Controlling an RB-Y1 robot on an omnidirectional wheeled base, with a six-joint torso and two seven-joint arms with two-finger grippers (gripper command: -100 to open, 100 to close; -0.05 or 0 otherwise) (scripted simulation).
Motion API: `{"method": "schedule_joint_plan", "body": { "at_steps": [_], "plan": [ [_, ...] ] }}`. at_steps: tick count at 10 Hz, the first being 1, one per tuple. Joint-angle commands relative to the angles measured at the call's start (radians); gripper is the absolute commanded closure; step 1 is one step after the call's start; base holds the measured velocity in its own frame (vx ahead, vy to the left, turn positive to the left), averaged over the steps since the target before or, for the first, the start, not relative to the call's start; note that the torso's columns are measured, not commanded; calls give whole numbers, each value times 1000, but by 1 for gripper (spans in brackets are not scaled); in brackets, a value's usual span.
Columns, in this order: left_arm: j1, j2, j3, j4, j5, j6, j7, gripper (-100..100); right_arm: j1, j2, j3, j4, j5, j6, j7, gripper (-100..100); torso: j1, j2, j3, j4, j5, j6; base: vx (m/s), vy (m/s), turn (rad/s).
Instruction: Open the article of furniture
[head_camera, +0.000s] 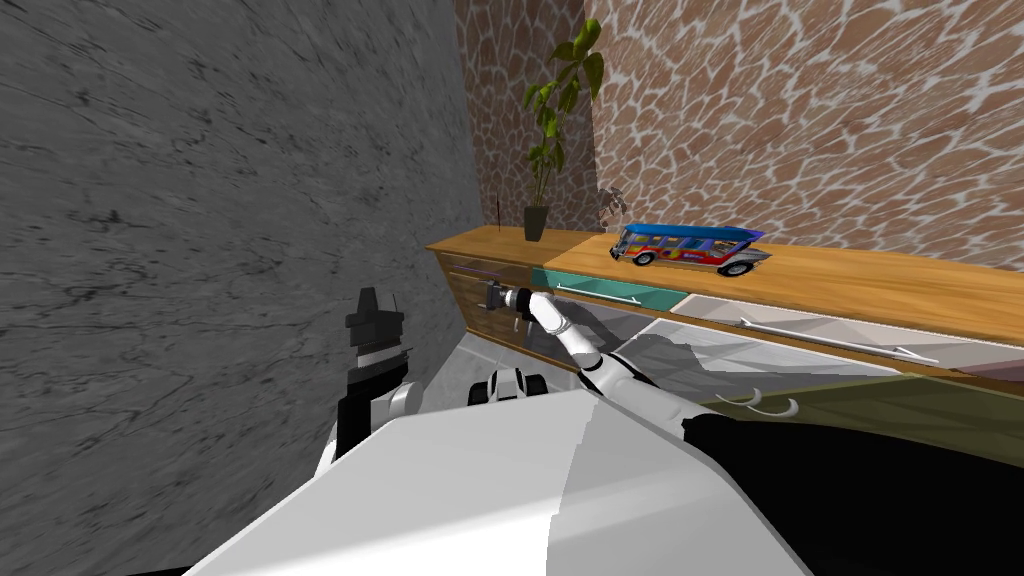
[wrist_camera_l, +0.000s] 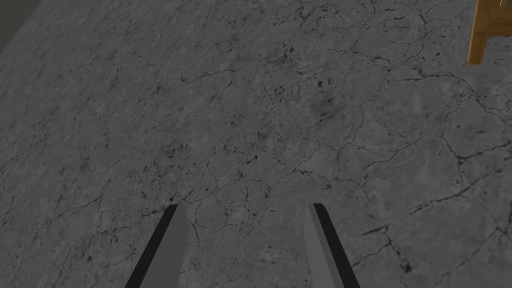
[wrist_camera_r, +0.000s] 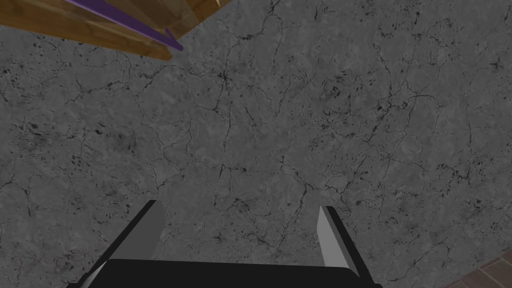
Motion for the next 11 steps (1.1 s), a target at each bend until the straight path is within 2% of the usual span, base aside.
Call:
{"method": "schedule_joint_plan", "body": {
  "at_steps": [1,2,3,4,5,6,7,8,9,10,11],
  "plan": [
    [0,0,0,0,0,0,0,0,-62,-11,30,40,74,-16,-8,-100,0,0,0,0,0,0,16,-19,-32],
    [0,0,0,0,0,0,0,0,-62,-11,30,40,100,-16,-8,-100,0,-1,0,0,0,0,15,-17,-18],
    [0,0,0,0,0,0,0,0,-100,-20,49,62,134,-26,-15,-100,0,-1,0,0,0,0,19,-23,-28],
    [0,0,0,0,0,0,0,0,-100,-20,49,62,157,-26,-15,-100,-1,-1,0,0,0,0,15,-18,-16],
    [0,0,0,0,0,0,0,0,-137,-29,68,83,189,-36,-21,-100,0,0,0,0,0,0,12,-15,-41],
    [0,0,0,0,0,0,0,0,-137,-29,68,83,210,-36,-21,-100,0,0,0,0,0,0,11,-12,-15],
    [0,0,0,0,0,0,0,0,-171,-40,85,102,243,-46,-28,-100,0,0,0,0,0,0,16,-12,-23],
    [0,0,0,0,0,0,0,0,-171,-40,85,102,261,-46,-28,-100,0,0,0,0,0,0,13,-12,-15],
    [0,0,0,0,0,0,0,0,-203,-50,101,120,297,-54,-33,-100,0,0,0,0,0,0,10,-13,-27],
    [0,0,0,0,0,0,0,0,-203,-50,101,120,307,-54,-33,-100,0,0,0,0,0,0,10,-13,-13],
    [0,0,0,0,0,0,0,0,-232,-60,116,136,343,-62,-39,-100,0,0,0,0,0,0,15,-15,-28]
  ]
}}
